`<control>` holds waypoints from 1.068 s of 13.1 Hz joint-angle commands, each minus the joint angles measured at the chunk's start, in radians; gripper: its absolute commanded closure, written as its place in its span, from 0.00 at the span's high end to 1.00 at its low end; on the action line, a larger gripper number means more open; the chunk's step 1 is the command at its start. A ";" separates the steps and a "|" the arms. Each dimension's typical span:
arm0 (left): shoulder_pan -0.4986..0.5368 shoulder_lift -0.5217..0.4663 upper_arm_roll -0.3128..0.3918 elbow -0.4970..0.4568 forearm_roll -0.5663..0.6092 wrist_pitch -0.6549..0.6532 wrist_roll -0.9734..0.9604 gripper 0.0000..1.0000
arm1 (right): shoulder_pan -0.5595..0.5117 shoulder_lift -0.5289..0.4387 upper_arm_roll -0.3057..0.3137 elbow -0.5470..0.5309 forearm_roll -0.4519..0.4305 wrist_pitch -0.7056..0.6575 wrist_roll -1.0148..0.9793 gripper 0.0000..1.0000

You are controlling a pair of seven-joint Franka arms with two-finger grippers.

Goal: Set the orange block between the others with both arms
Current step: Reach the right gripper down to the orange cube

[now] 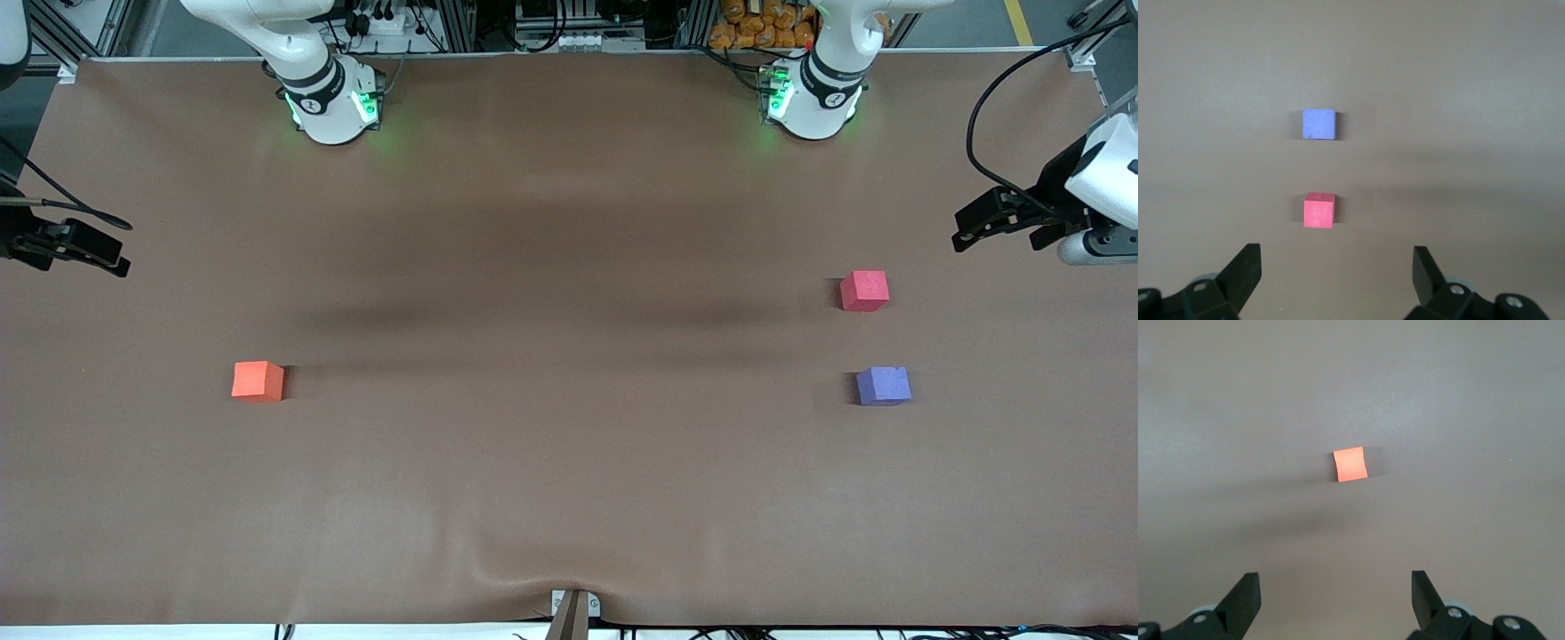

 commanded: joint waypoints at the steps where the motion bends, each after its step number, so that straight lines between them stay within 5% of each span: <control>1: 0.006 -0.005 -0.006 0.008 -0.013 -0.018 0.003 1.00 | -0.001 -0.005 0.002 -0.014 0.000 0.000 0.008 1.00; 8: 0.021 0.006 -0.017 0.015 -0.015 -0.018 -0.007 1.00 | -0.002 -0.005 0.005 -0.038 0.000 0.013 0.007 1.00; 14: 0.023 0.006 -0.019 0.017 -0.016 -0.018 -0.001 1.00 | -0.020 -0.005 0.006 -0.234 0.002 0.124 0.007 1.00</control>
